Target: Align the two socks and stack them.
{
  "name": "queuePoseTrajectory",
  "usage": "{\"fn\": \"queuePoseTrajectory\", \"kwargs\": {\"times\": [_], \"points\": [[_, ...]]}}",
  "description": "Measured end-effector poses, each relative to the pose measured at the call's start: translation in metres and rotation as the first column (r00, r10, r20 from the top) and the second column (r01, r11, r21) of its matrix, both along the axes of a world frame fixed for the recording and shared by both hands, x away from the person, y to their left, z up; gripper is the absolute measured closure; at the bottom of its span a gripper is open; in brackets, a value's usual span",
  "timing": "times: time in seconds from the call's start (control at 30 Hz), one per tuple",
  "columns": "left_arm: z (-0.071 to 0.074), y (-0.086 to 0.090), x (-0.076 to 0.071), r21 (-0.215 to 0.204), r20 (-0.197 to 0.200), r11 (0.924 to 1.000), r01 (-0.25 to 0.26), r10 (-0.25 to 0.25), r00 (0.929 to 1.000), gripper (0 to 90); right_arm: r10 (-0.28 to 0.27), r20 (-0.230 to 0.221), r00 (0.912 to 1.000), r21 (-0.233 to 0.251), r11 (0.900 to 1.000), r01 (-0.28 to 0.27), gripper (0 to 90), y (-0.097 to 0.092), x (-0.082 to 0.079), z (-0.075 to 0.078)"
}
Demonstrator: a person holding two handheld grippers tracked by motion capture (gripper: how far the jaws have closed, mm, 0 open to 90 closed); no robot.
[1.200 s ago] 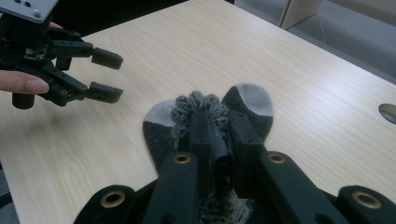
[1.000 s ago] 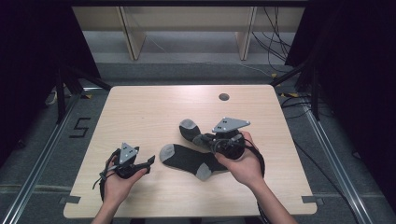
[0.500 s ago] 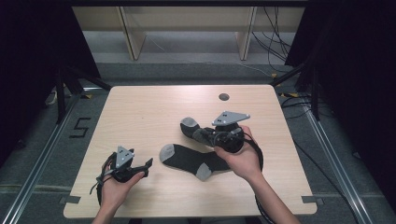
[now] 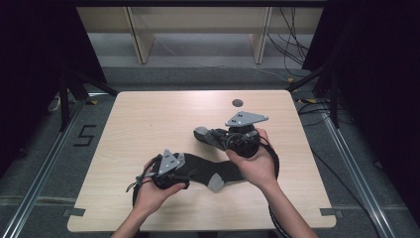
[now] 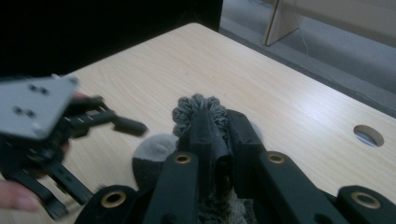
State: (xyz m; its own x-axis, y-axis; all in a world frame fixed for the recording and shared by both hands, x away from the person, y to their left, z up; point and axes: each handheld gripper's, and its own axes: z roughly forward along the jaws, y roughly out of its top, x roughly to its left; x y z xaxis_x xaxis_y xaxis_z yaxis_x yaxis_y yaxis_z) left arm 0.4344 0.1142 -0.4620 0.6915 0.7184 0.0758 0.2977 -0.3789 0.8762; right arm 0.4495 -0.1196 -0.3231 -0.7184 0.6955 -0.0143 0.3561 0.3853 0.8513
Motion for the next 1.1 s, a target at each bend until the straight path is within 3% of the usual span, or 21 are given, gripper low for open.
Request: {"fn": "queuePoseTrajectory", "kwargs": {"times": [0.07,0.1,0.23,0.33,0.4,0.43,0.57,0.7,0.93,1.0,1.1], "points": [[0.002,-0.009,0.008,-0.006,0.022,1.0,0.005,-0.005,0.9998,16.3,0.01,0.02,0.9998,0.003,0.9999,-0.01,82.7,0.002,0.0,0.005],[0.004,-0.012,0.014,-0.009,0.028,1.0,-0.001,0.001,0.9996,16.1,0.007,0.008,0.9999,0.007,0.9999,-0.007,82.8,0.003,-0.001,0.008],[0.007,-0.011,0.028,-0.02,0.057,0.9997,-0.016,0.017,0.9982,18.3,0.032,0.034,0.9989,0.011,0.9994,-0.032,82.9,0.007,-0.001,0.018],[0.011,-0.004,0.039,-0.022,0.092,0.9996,0.019,-0.017,0.9956,27.0,0.052,0.039,0.9979,0.016,0.9985,-0.052,82.8,0.007,-0.003,0.022],[0.012,-0.001,0.047,0.0,0.122,0.9991,0.043,-0.042,0.9916,27.4,0.053,0.033,0.998,0.008,0.9985,-0.054,82.8,0.007,-0.002,0.021],[0.012,-0.001,0.053,0.03,0.123,0.9978,0.059,-0.062,0.9904,27.9,0.055,0.03,0.9981,0.007,0.9985,-0.055,82.8,0.006,-0.001,0.021],[0.01,-0.004,0.063,0.06,0.121,0.9933,0.099,-0.105,0.9871,28.6,0.044,0.014,0.9989,0.027,0.9987,-0.044,82.8,0.006,-0.005,0.019],[0.003,-0.011,0.07,0.084,0.121,0.9852,0.149,-0.159,0.9798,29.5,0.061,0.031,0.9976,0.015,0.998,-0.062,82.8,0.005,-0.004,0.021],[-0.005,-0.018,0.076,0.068,0.09,0.9857,0.154,-0.16,0.983,35.6,0.061,0.02,0.9979,0.02,0.9979,-0.062,82.8,0.005,-0.004,0.021],[-0.007,-0.019,0.078,0.08,0.088,0.9849,0.154,-0.16,0.9832,39.1,0.05,-0.003,0.9987,0.029,0.9983,-0.05,82.8,0.005,-0.005,0.021],[-0.01,-0.02,0.08,0.093,0.084,0.9827,0.16,-0.168,0.9822,46.2,0.057,0.017,0.9983,0.02,0.9982,-0.057,82.7,0.004,-0.005,0.021]]}}
